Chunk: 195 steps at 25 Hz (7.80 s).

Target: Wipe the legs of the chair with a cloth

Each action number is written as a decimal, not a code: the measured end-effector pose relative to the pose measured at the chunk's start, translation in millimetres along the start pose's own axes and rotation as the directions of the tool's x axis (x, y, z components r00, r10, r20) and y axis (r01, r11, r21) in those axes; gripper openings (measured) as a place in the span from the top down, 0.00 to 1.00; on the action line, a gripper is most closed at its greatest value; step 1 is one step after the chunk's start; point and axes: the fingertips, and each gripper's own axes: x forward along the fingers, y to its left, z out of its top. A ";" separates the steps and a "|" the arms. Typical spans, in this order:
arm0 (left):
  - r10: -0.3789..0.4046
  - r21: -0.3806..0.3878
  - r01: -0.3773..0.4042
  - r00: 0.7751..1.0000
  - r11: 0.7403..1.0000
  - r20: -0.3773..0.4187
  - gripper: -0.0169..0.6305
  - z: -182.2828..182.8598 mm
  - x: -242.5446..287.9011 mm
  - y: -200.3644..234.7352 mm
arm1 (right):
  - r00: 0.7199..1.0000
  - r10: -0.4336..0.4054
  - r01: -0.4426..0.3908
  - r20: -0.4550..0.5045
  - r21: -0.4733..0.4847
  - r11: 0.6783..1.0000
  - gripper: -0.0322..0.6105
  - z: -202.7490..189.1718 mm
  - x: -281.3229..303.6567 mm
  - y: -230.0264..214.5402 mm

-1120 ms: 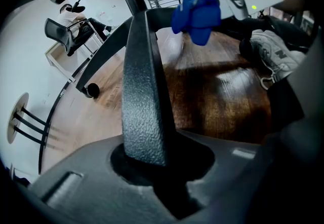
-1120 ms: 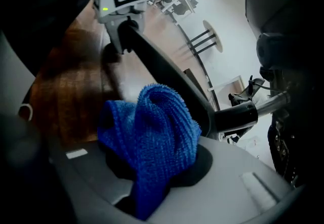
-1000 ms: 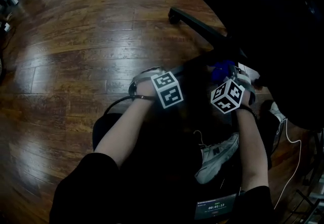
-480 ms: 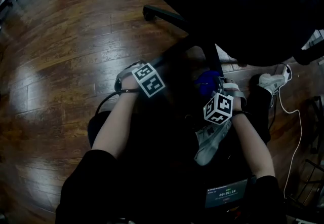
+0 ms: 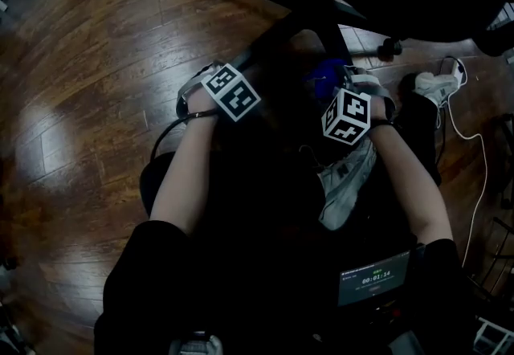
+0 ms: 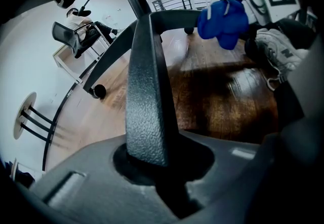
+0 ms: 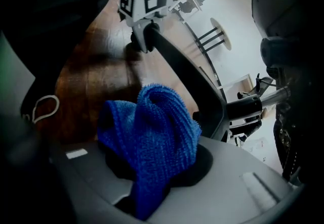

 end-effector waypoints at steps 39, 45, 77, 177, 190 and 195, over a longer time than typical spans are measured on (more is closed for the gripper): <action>0.017 -0.006 -0.017 1.000 1.000 -0.015 0.89 0.5 -0.8 2.8 | 0.998 -0.051 0.050 -0.020 -0.075 0.996 0.80 11.9 18.1 -28.9; 0.002 -0.004 -0.002 1.000 1.000 -0.018 0.89 7.3 -1.3 -3.4 | 0.988 -0.153 0.155 0.036 -0.063 0.986 0.80 32.6 43.7 -90.5; -0.638 0.365 0.526 0.673 0.768 0.374 0.55 107.6 -46.7 -185.6 | 0.892 -0.137 -0.067 0.430 0.426 0.902 0.80 76.5 0.5 -84.3; -0.602 0.328 0.508 0.720 0.796 0.346 0.53 117.5 -42.3 -192.4 | 0.809 0.022 -0.323 0.587 0.414 0.851 0.81 93.2 -75.2 48.5; -0.645 0.348 0.547 0.693 0.761 0.321 0.53 118.8 -44.2 -194.6 | 0.878 -0.095 -0.185 0.469 0.516 0.836 0.80 61.1 -11.1 -80.7; -0.662 0.358 0.559 0.673 0.748 0.330 0.52 119.4 -45.4 -197.8 | 0.896 -0.210 -0.097 0.391 0.636 0.766 0.80 44.2 14.3 -143.6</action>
